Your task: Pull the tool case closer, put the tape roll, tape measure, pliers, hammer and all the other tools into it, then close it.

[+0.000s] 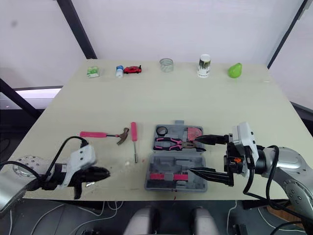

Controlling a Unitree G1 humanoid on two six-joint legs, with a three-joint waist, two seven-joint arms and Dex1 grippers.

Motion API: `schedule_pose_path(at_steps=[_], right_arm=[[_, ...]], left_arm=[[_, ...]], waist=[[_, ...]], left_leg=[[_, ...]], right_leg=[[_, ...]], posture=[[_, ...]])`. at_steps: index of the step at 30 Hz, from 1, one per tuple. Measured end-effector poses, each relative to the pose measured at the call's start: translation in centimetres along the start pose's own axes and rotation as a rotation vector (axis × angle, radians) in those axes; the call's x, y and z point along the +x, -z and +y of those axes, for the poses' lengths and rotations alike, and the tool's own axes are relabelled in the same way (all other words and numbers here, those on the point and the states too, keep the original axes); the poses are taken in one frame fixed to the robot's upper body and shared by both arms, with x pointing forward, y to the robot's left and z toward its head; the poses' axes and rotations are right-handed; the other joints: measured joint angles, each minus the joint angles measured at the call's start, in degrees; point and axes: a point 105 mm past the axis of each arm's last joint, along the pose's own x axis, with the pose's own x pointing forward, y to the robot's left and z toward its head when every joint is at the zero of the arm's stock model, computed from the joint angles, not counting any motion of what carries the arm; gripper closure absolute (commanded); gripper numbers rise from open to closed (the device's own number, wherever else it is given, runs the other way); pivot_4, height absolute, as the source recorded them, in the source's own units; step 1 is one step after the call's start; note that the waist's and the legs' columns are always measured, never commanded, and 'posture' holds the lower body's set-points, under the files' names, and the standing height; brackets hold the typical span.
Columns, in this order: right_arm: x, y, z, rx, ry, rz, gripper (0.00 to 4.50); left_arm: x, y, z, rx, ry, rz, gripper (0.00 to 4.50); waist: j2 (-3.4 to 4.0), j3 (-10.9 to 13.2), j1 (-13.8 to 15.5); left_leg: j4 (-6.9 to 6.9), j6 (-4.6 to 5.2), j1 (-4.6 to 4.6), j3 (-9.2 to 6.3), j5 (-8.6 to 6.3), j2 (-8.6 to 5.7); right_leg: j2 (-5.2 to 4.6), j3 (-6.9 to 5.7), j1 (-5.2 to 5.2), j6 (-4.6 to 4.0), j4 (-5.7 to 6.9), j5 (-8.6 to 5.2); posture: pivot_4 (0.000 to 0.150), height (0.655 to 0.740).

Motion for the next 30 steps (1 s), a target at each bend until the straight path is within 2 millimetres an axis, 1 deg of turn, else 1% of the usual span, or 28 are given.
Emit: schedule_pose_path(at_steps=[1,2,3,6,9,10,13,16,20,21,22,23,24,26,27,28,30], right_arm=[[0.0,0.0,0.1,0.000,-0.007,0.002,0.00],[0.0,0.0,0.1,0.000,-0.011,0.004,0.00],[0.0,0.1,0.2,-0.001,-0.017,0.007,0.00],[0.1,0.0,0.2,-0.004,-0.026,0.007,0.00],[0.1,0.0,0.2,-0.005,-0.033,0.008,0.00],[0.1,0.0,0.3,-0.005,-0.042,0.007,0.00],[0.1,0.0,0.3,-0.002,-0.046,0.009,0.00],[-0.1,0.1,0.1,-0.002,-0.055,0.020,0.00],[-0.2,0.0,0.1,-0.006,-0.066,0.026,0.00],[-0.2,0.0,0.1,-0.006,-0.069,0.027,0.00],[-0.2,0.0,0.1,-0.005,-0.073,0.028,0.00],[-0.2,0.0,0.1,-0.005,-0.074,0.030,0.00],[-0.3,0.0,0.1,-0.005,-0.075,0.035,0.00],[-0.4,0.1,0.0,-0.002,-0.071,0.042,0.00],[-0.4,0.2,0.0,0.002,-0.070,0.044,0.00],[-0.5,0.3,0.0,0.006,-0.068,0.045,0.00],[-0.5,0.3,0.0,0.006,-0.071,0.048,0.00]], left_arm=[[0.1,-0.1,0.4,-0.095,-0.068,-0.037,4.43],[0.2,0.0,0.5,-0.151,-0.100,-0.055,4.43],[0.5,0.0,0.4,-0.247,-0.159,-0.094,4.43],[1.9,0.2,-0.8,-0.414,-0.224,-0.134,4.43],[3.0,0.2,-1.1,-0.505,-0.287,-0.148,4.43],[3.9,0.1,-1.3,-0.559,-0.341,-0.154,4.43],[4.3,0.3,-1.1,-0.585,-0.398,-0.134,4.43],[5.7,0.2,-1.7,-0.645,-0.430,-0.124,4.43],[6.1,0.2,-1.7,-0.649,-0.462,-0.114,4.43],[6.1,0.3,-1.7,-0.648,-0.467,-0.112,3.49],[6.2,0.2,-1.7,-0.647,-0.466,-0.115,3.19],[6.3,0.1,-1.8,-0.647,-0.463,-0.120,2.76],[6.4,0.0,-1.9,-0.642,-0.459,-0.124,2.17],[6.3,0.0,-2.2,-0.636,-0.459,-0.132,1.42],[6.1,0.1,-2.3,-0.626,-0.465,-0.134,0.92],[6.1,0.2,-2.6,-0.614,-0.467,-0.134,0.59],[5.6,1.0,-2.9,-0.525,-0.487,-0.100,0.59]], waist=[[-0.02,0.0,0.0],[-0.03,0.0,0.0],[-0.03,0.0,-0.1],[-0.07,-0.1,-0.1],[-0.13,-0.1,0.1],[-0.15,-0.1,0.2],[-0.18,-0.2,0.0],[-0.17,-0.2,0.0],[-0.15,-0.2,0.1],[-0.13,-0.2,0.0],[-0.12,-0.2,0.0],[-0.12,-0.2,0.0],[-0.11,-0.2,0.0],[-0.10,-0.2,-0.1],[-0.09,-0.2,-0.2],[-0.08,-0.2,-0.3],[-0.07,-0.2,-0.4]], left_leg=[[0.01,0.00,0.00,0.00,0.00,-0.01],[0.01,0.00,-0.01,-0.03,0.00,-0.01],[0.02,0.00,0.01,-0.01,0.00,-0.02],[0.04,0.00,0.01,-0.06,0.00,-0.04],[0.11,-0.01,0.05,-0.15,0.00,-0.08],[0.19,-0.01,0.03,-0.19,0.00,-0.08],[0.26,0.00,0.05,-0.22,0.00,-0.08],[0.34,0.00,0.03,-0.25,0.00,-0.10],[0.35,0.00,0.04,-0.28,0.00,-0.11],[0.35,0.00,0.05,-0.28,0.00,-0.11],[0.35,0.00,0.05,-0.28,0.00,-0.11],[0.35,0.00,0.06,-0.28,0.00,-0.11],[0.36,0.00,0.07,-0.28,0.00,-0.11],[0.36,0.00,0.08,-0.29,0.00,-0.10],[0.35,0.00,0.08,-0.29,0.00,-0.10],[0.35,0.00,0.09,-0.30,0.00,-0.10],[0.35,0.00,0.09,-0.31,0.00,-0.10]], right_leg=[[0.00,0.02,-0.01,0.00,0.06,0.00],[0.02,0.00,0.00,0.00,0.03,0.00],[0.00,0.03,0.00,-0.01,0.06,0.00],[0.01,0.03,0.00,-0.02,0.11,0.01],[0.00,-0.03,0.07,-0.03,0.20,0.01],[0.00,-0.04,0.10,-0.03,0.21,0.01],[0.03,-0.03,0.12,-0.04,0.27,0.01],[0.02,-0.05,0.16,-0.03,0.28,0.01],[0.02,-0.07,0.18,-0.04,0.28,0.01],[0.02,-0.07,0.18,-0.04,0.28,0.01],[0.02,-0.07,0.19,-0.04,0.29,0.01],[0.02,-0.07,0.20,-0.04,0.29,0.01],[0.02,-0.07,0.20,-0.04,0.29,0.01],[0.03,-0.07,0.20,-0.05,0.31,0.01],[0.04,-0.05,0.20,-0.05,0.31,0.00],[0.04,-0.05,0.20,-0.05,0.31,0.00],[0.05,-0.06,0.19,-0.06,0.31,0.00]], posture=[[0.150,0.7400],[0.150,0.7400],[0.150,0.7400],[0.150,0.7400],[0.150,0.7400],[0.150,0.7400],[0.150,0.7400],[0.150,0.7400],[0.150,0.7400],[0.150,0.7400],[0.150,0.7400],[0.150,0.7400],[0.150,0.7400],[0.150,0.7400],[0.150,0.7400],[0.150,0.7400],[0.150,0.7400]])
